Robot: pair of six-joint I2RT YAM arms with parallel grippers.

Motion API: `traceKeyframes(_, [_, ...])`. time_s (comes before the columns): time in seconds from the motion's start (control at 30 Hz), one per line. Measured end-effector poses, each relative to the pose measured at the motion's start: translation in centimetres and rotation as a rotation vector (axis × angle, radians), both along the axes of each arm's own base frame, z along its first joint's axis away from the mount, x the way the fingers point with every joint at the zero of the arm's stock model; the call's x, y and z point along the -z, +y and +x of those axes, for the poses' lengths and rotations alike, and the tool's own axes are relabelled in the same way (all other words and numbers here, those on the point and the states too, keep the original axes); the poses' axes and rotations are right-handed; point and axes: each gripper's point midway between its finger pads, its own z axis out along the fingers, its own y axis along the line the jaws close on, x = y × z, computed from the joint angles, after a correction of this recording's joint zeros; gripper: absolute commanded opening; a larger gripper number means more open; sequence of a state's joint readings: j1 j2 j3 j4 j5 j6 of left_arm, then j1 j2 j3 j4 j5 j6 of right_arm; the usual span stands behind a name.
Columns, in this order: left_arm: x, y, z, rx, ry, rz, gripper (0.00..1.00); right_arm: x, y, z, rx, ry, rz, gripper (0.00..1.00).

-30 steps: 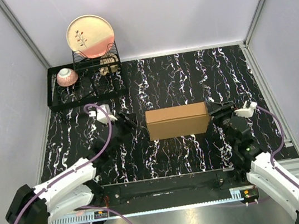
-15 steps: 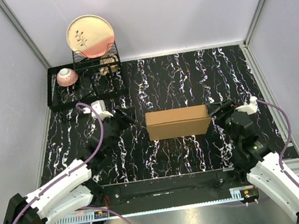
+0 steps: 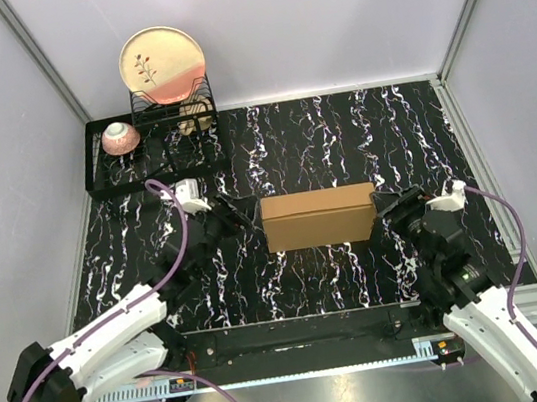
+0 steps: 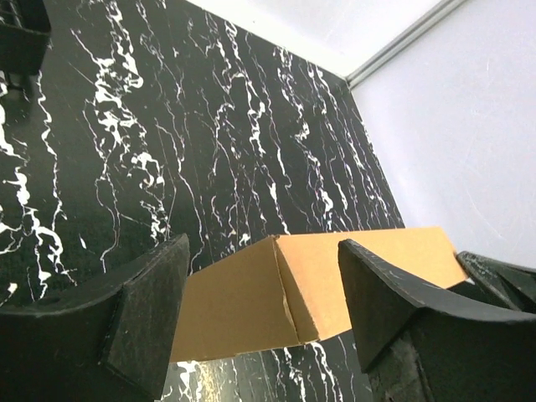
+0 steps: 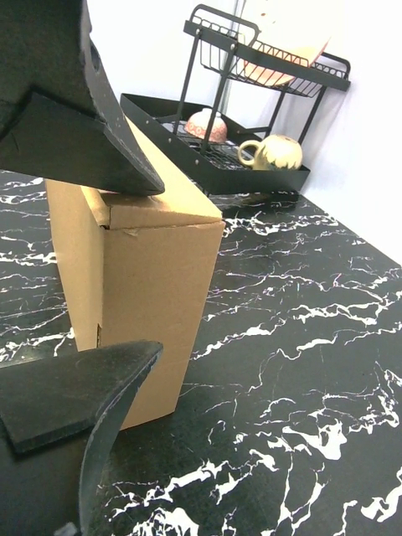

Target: Fold the paper box

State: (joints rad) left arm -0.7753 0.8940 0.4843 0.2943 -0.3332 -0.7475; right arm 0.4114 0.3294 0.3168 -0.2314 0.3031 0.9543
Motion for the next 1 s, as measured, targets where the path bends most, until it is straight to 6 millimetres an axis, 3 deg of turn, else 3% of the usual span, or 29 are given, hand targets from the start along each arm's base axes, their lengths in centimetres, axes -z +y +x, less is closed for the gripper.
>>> traceKeyframes(0.2, [2.0,-0.7,-0.2,0.031,0.045,0.008,0.82,0.0,0.3,0.3,-0.006,-0.008,0.007,0.77])
traceKeyframes(0.43, [3.2,-2.5,-0.7,0.12,0.079,0.013,0.74,0.0,1.3,1.6,-0.038,0.009,-0.011,0.69])
traceKeyframes(0.57, [3.2,-3.2,-1.2,0.161,0.074,-0.013,0.52,-0.1,1.9,1.5,-0.063,-0.023,0.019,0.55])
traceKeyframes(0.6, [3.6,-3.1,-1.4,0.164,0.076,-0.016,0.41,-0.2,2.0,1.4,-0.07,-0.036,0.029,0.53])
traceKeyframes(0.7, [3.2,-2.6,-1.6,0.156,0.054,-0.058,0.26,-0.5,2.5,1.1,-0.098,-0.068,0.057,0.46])
traceKeyframes(0.87, [2.8,-1.2,-1.9,0.113,0.023,-0.085,0.14,-0.8,3.9,-0.4,-0.2,-0.089,0.092,0.37])
traceKeyframes(1.0, [2.6,-0.3,-3.0,0.112,0.003,-0.105,0.13,-0.8,4.2,-1.5,-0.24,-0.091,0.096,0.31])
